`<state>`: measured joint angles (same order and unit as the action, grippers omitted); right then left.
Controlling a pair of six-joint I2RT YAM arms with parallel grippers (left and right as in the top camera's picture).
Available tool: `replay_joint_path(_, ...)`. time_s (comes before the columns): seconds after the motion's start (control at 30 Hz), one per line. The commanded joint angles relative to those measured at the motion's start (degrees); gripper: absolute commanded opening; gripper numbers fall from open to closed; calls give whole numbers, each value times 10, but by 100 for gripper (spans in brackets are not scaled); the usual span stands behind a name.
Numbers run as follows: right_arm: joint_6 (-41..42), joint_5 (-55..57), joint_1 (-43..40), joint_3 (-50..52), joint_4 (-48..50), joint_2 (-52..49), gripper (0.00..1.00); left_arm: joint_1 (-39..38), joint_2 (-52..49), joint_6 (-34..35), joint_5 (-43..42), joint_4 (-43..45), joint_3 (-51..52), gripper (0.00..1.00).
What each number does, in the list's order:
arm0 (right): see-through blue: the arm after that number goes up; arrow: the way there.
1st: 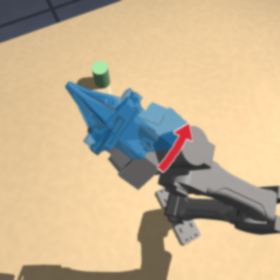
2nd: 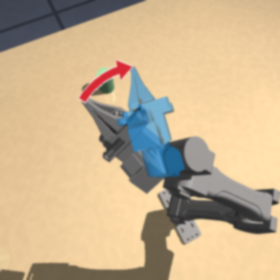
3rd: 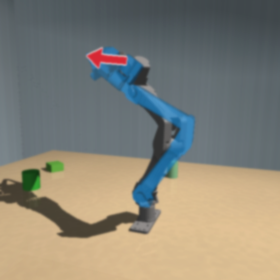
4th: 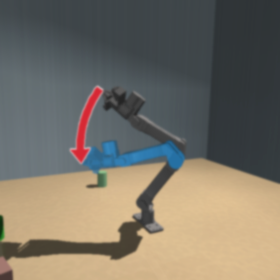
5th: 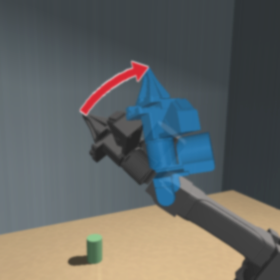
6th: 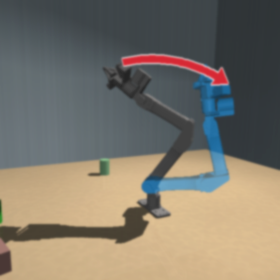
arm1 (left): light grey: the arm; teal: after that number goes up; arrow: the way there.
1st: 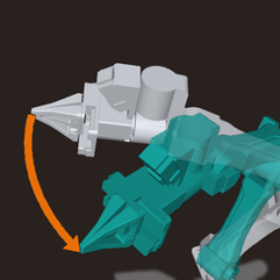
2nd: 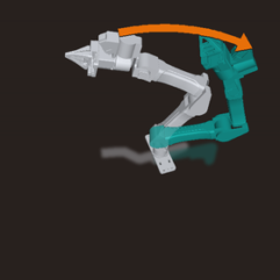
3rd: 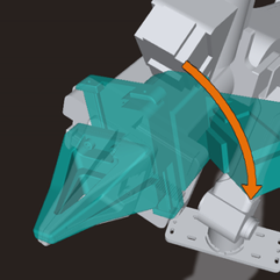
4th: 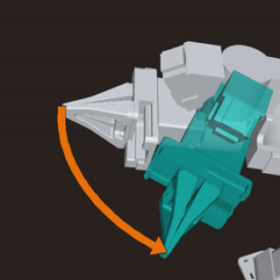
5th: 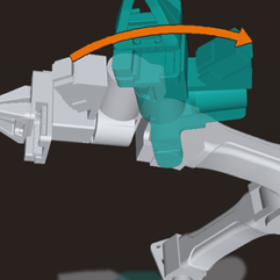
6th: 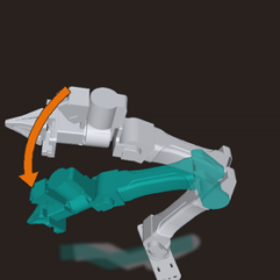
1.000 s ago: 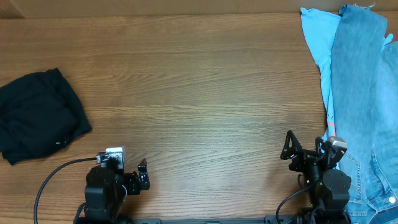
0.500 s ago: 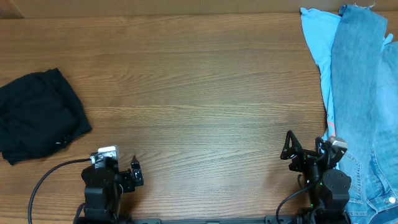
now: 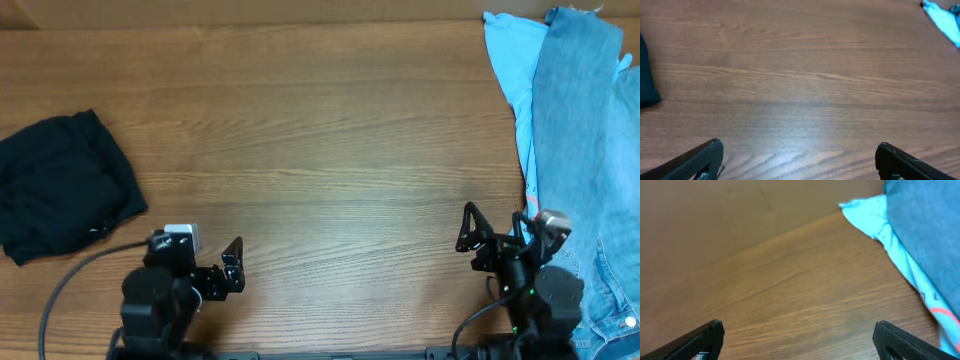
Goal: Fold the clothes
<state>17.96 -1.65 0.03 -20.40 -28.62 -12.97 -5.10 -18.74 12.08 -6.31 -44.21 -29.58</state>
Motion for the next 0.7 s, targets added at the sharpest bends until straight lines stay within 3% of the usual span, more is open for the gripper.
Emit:
replay_joint_path(0.0,-2,18,1,-103,-39,-101,100,3,-92,-22,-10,-37,-98,100)
replay_joint_path(0.17,-11,44,1,-305,-213,-330,100,3,-252,-43,-26,-162,-240,100)
replay_joint_path(0.3,-38,117,-11,-398,-264,-452,100,3,-295,-42,-39,-189,-272,100)
replay_joint_path(0.4,1,141,-99,-398,-287,-493,100,3,-295,-42,-38,-190,-272,100)
replay_joint_path(0.53,3,90,-302,-396,-325,-569,100,3,-295,-44,-36,-189,-272,100)
replay_joint_path(0.67,9,73,-379,-396,-343,-642,100,3,-295,-43,-36,-181,-272,100)
